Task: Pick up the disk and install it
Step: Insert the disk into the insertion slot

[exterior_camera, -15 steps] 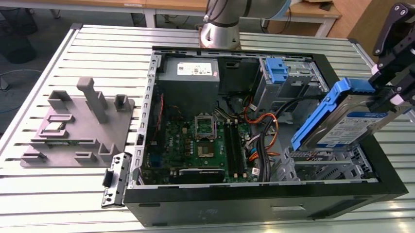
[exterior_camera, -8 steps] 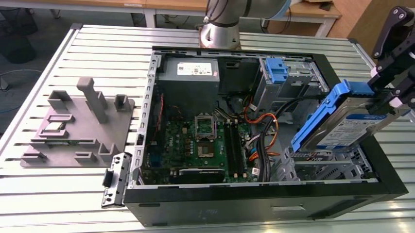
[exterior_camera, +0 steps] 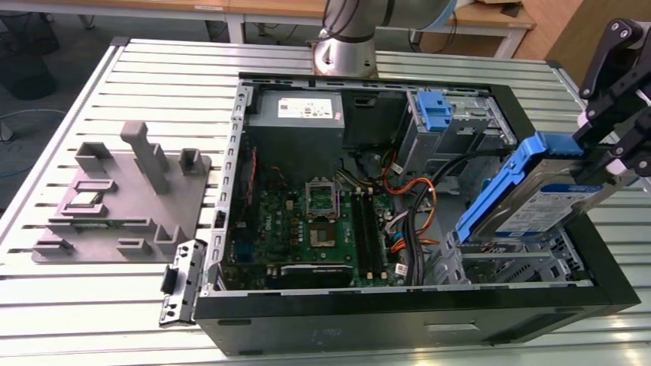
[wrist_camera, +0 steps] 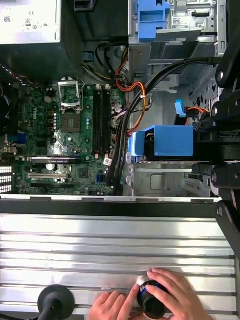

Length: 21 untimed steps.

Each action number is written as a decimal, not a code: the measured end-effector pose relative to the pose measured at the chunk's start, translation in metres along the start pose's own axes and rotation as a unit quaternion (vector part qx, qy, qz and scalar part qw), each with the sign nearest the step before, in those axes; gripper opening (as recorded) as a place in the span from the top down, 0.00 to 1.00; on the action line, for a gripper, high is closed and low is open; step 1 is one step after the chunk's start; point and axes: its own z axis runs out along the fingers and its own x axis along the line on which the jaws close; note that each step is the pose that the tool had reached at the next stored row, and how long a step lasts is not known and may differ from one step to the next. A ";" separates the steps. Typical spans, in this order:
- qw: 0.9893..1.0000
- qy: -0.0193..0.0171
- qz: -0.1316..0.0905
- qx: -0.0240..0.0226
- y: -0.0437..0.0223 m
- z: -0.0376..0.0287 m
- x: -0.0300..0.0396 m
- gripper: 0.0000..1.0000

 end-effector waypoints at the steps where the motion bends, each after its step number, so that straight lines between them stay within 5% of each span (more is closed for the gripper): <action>1: 1.000 0.000 -0.001 0.000 0.0000 0.0003 0.0000 0.65; 21: 1.000 0.000 -0.001 0.000 -0.0019 0.0053 0.0025 0.65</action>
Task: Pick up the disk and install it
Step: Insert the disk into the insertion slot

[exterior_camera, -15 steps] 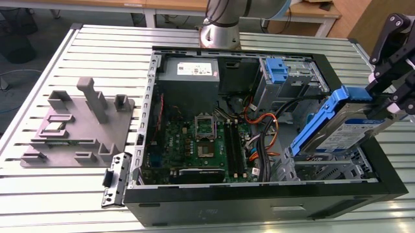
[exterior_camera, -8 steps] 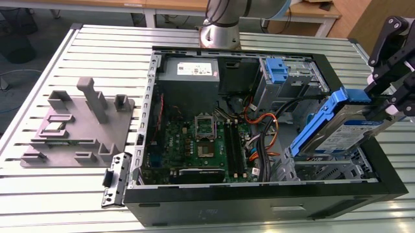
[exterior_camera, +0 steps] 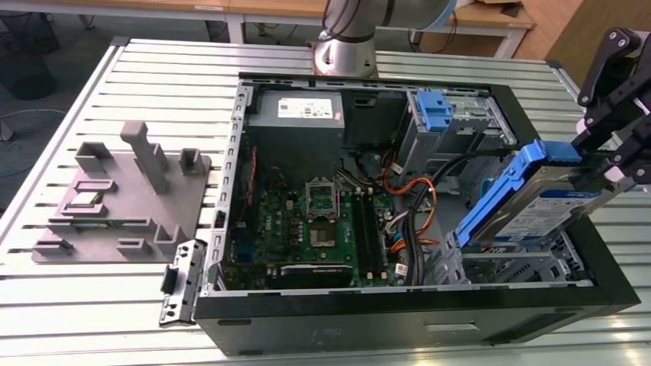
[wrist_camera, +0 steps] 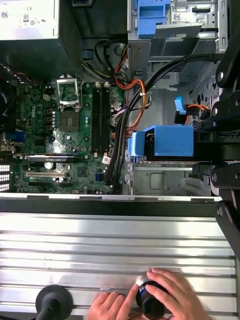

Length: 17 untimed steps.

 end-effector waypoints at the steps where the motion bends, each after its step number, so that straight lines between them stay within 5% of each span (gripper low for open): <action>1: 1.000 0.000 0.000 0.000 0.0000 0.0006 0.0000 0.65; 8: 1.000 0.000 0.000 0.000 -0.0002 0.0022 0.0001 0.65; 17: 1.000 0.000 0.000 0.000 -0.0009 0.0144 0.0006 0.65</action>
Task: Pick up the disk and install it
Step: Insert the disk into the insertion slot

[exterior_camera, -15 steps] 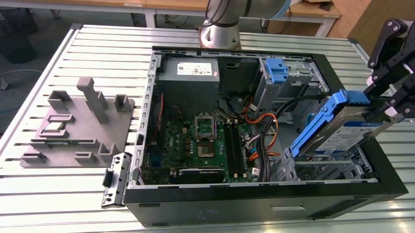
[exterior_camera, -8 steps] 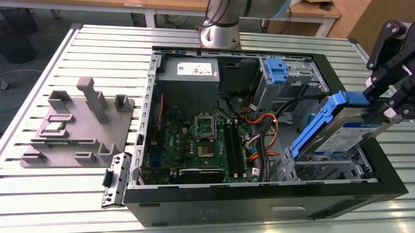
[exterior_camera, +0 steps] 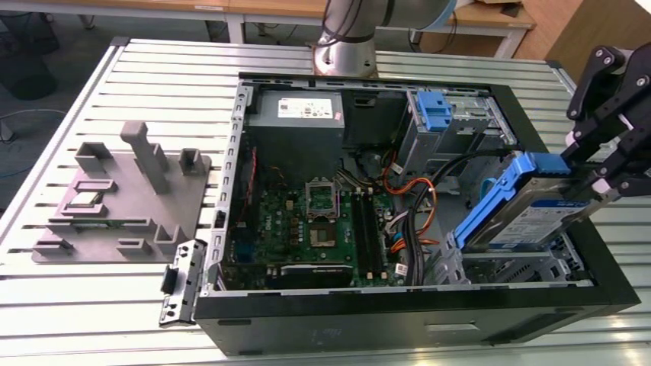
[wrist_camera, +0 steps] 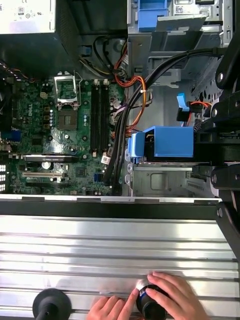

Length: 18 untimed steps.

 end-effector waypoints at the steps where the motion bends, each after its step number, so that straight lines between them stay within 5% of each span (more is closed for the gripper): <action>1: 1.000 0.000 0.000 0.000 -0.0001 0.0018 0.0001 0.65; 18: 1.000 0.000 0.000 0.000 -0.0021 0.0326 0.0012 0.65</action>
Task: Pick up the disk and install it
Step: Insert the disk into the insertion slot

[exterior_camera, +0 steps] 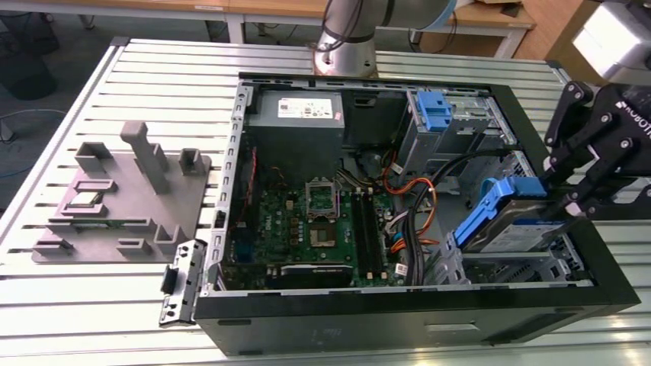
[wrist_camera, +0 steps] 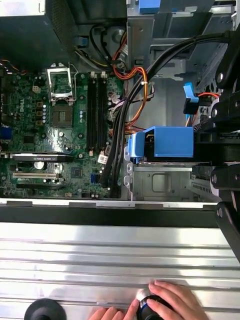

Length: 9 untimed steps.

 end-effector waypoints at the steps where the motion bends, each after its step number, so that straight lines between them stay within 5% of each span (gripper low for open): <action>1: 1.000 0.000 0.000 0.000 -0.0001 0.0018 0.0001 0.65; 9: 1.000 0.000 0.000 0.000 -0.0010 0.0164 0.0006 0.65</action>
